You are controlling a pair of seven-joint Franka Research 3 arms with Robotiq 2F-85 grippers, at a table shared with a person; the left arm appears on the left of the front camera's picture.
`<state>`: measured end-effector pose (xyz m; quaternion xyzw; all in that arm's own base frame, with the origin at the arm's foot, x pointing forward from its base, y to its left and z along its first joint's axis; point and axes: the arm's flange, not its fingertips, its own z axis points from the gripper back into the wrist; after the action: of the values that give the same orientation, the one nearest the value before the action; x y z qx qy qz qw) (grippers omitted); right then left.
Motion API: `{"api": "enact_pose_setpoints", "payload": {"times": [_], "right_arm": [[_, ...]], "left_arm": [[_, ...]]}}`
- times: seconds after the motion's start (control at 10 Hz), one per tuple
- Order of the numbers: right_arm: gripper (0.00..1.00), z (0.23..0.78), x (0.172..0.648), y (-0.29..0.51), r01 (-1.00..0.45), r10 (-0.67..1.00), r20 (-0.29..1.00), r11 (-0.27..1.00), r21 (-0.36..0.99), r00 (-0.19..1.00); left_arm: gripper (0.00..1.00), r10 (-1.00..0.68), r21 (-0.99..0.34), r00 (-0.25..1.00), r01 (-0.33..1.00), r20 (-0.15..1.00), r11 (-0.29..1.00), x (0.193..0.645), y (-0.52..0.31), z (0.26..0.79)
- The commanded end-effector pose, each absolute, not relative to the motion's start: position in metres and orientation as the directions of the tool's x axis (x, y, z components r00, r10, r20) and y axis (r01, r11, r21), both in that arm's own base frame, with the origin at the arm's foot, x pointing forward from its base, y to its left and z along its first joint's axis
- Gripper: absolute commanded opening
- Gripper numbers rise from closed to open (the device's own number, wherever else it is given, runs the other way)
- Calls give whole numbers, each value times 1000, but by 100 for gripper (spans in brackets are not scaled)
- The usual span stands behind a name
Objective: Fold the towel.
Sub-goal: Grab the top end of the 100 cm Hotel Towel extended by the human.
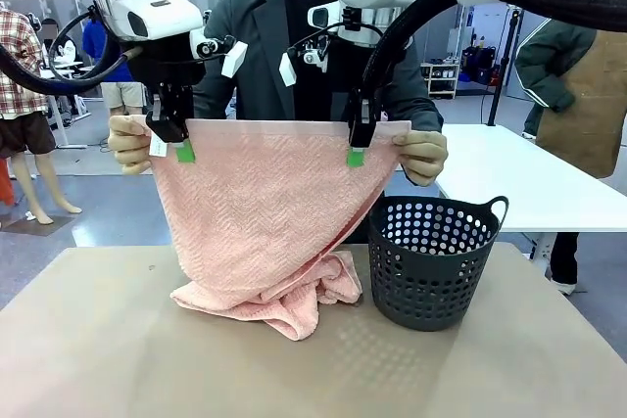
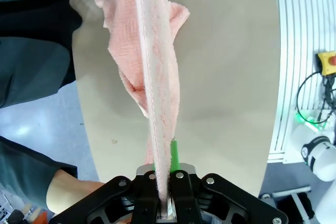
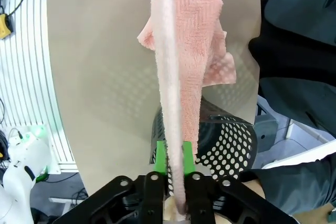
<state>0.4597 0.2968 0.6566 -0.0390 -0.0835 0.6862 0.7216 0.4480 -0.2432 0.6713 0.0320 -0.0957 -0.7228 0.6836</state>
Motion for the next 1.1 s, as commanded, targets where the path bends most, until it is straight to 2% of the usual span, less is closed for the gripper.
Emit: {"api": "enact_pose_setpoints", "payload": {"times": [0.0, 0.4, 0.5, 0.6, 1.0], "right_arm": [[0, 659, 460, 299, -982, 995, 86, 72, -177, 57], [0, 660, 462, 295, -983, 992, 109, 79, -166, 61], [0, 657, 466, 291, -978, 993, 81, 97, -186, 83], [0, 660, 460, 297, -984, 995, 83, 61, -169, 47], [0, 660, 460, 297, -984, 995, 83, 61, -169, 47]], "left_arm": [[0, -997, 170, -60, 984, 45, -51, 451, -244, 677], [0, -998, 168, -33, 986, 62, -22, 452, -240, 676], [0, -991, 145, -38, 989, 129, -19, 450, -238, 676], [0, -995, 176, -56, 984, 82, -41, 449, -241, 671], [0, -995, 176, -56, 984, 82, -41, 449, -241, 671]]}}
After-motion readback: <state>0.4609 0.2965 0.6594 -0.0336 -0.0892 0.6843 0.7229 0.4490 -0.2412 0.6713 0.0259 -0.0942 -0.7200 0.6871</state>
